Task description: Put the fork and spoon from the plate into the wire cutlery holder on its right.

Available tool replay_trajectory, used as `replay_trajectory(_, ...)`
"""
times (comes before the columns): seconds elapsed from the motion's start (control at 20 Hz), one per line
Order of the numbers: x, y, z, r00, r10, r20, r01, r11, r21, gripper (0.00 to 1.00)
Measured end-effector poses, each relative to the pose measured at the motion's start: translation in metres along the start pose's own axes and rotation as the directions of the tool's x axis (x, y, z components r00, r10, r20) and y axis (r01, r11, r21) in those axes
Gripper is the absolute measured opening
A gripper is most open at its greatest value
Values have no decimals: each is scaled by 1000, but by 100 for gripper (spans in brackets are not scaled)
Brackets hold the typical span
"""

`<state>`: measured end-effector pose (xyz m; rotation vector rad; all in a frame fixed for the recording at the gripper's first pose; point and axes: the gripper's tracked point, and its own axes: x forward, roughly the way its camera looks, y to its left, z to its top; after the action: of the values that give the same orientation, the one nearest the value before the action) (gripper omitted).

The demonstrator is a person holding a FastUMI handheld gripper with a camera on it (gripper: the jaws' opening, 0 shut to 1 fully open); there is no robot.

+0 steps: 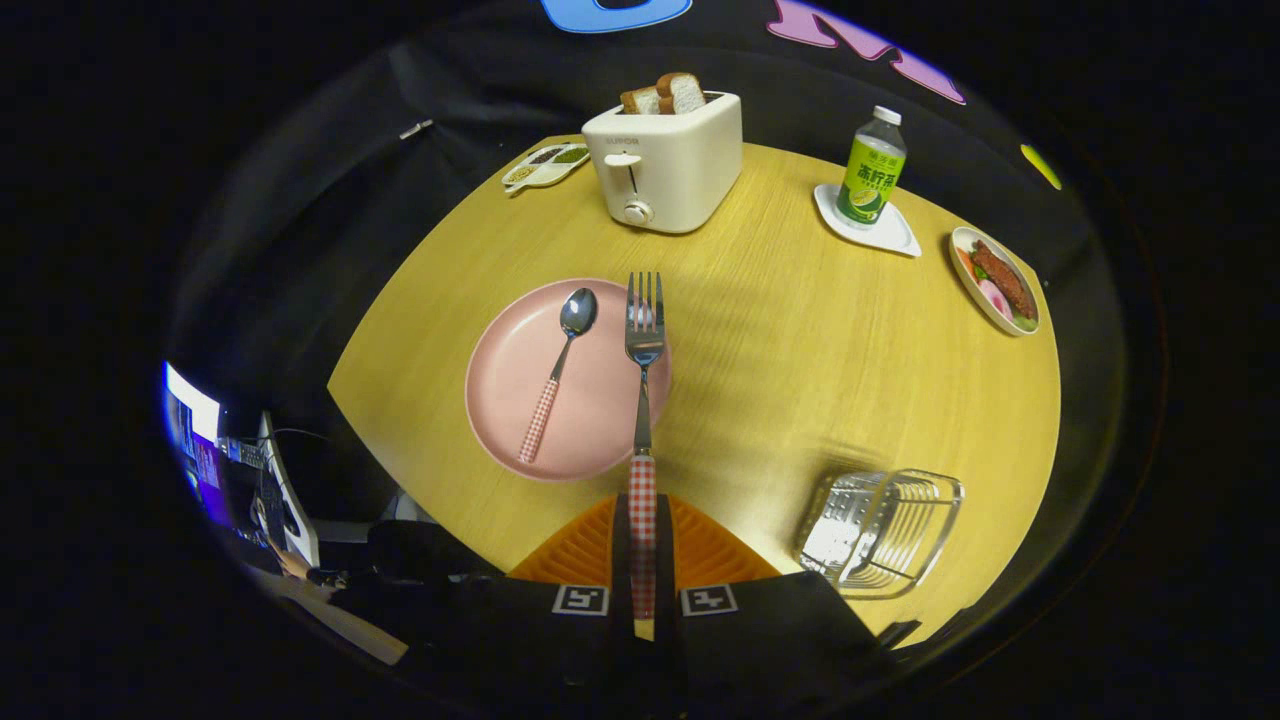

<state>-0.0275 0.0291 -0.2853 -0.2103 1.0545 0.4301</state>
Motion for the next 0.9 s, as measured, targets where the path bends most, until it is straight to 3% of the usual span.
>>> replay_trajectory(0.25, -61, -72, -28, 996, -68, -64, 65, 997, -42, 12)
replay_trajectory(0.4, -82, -110, -57, 974, -104, -199, 81, 989, -122, 11)
replay_trajectory(0.55, -95, -147, -91, 911, -175, -374, 73, 959, -273, 11)
replay_trajectory(0.7, -102, -159, -116, 826, -203, -526, -2, 932, -362, 11)
replay_trajectory(0.9, -89, -160, -97, 807, -195, -557, -20, 934, -357, 11)
